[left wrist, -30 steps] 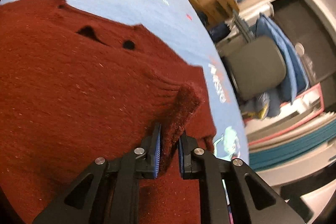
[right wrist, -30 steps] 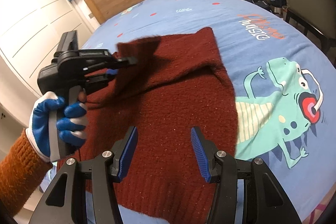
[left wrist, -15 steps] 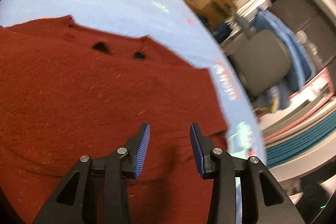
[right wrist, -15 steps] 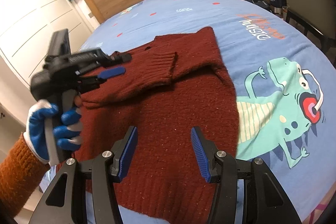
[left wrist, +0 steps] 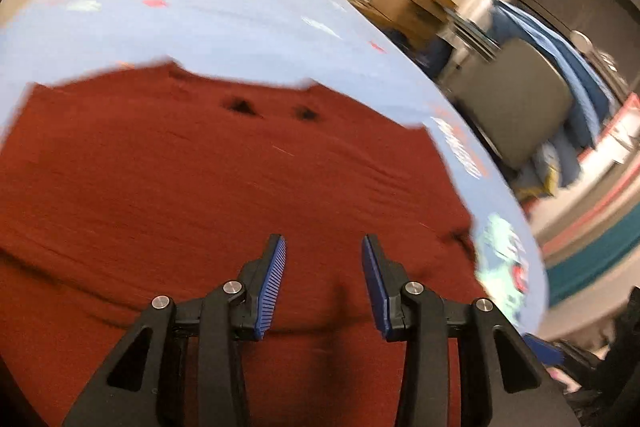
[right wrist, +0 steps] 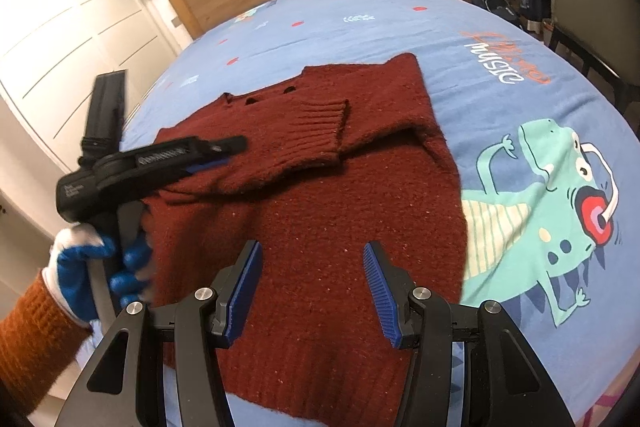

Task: Fold small clothes
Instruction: 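Release the sleeve onto the body and withdraw the left gripper, then grasp the sweater side edge with the left gripper and fold it inward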

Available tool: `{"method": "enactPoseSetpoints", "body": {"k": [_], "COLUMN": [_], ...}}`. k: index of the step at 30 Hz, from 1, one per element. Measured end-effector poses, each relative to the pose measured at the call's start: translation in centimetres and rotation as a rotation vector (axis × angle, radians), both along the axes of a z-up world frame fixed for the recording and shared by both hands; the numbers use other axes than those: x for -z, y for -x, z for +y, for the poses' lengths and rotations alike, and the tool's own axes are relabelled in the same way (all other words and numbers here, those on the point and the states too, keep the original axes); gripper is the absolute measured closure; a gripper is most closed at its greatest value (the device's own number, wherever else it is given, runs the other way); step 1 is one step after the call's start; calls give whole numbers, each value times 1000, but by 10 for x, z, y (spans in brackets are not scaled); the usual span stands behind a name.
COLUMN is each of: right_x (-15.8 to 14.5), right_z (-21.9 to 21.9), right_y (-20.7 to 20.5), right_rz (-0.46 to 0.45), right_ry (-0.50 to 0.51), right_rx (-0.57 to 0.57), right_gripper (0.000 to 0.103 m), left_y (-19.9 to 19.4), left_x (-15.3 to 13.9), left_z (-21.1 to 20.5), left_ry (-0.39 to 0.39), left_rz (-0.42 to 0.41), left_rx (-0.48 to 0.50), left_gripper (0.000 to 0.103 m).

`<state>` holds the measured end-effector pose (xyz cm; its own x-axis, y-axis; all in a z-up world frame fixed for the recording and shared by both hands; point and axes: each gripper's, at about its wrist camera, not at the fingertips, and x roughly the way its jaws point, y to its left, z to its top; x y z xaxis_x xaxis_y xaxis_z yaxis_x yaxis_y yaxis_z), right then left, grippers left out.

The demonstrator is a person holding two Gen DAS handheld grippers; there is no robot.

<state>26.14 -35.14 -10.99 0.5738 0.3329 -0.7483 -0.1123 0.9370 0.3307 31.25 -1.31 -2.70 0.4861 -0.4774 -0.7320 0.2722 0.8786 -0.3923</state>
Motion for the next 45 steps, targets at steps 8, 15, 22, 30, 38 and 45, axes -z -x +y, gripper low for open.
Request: {"method": "enactPoseSetpoints", "body": {"k": [8,15,22,30,38,45], "right_x": [1,5,2,-5,-3,-7], "right_z": [8,10,1,-26,-52,-66], "right_y": [-8,-10,-5,12,35,58], "right_rz": [0,8,8,10,40,41], "right_ry": [16,41,57,87,71,67], "right_rx": [-6,-2,9,55,90,113], "right_gripper": [49,49,49,46,43,42], "left_y": [-21,-13,3,38,93,141], "left_x": [15,50,37,18,6,-6], "left_z": [95,124,119,130,170,209], "left_ry": [-220,-239,-235,-278,-287,-291], "left_rz": [-53,18,21,44,96,109], "left_rx": [-266,-325,-287,-259,-316,-418], "left_gripper": [68,68,68,49,44,44]}}
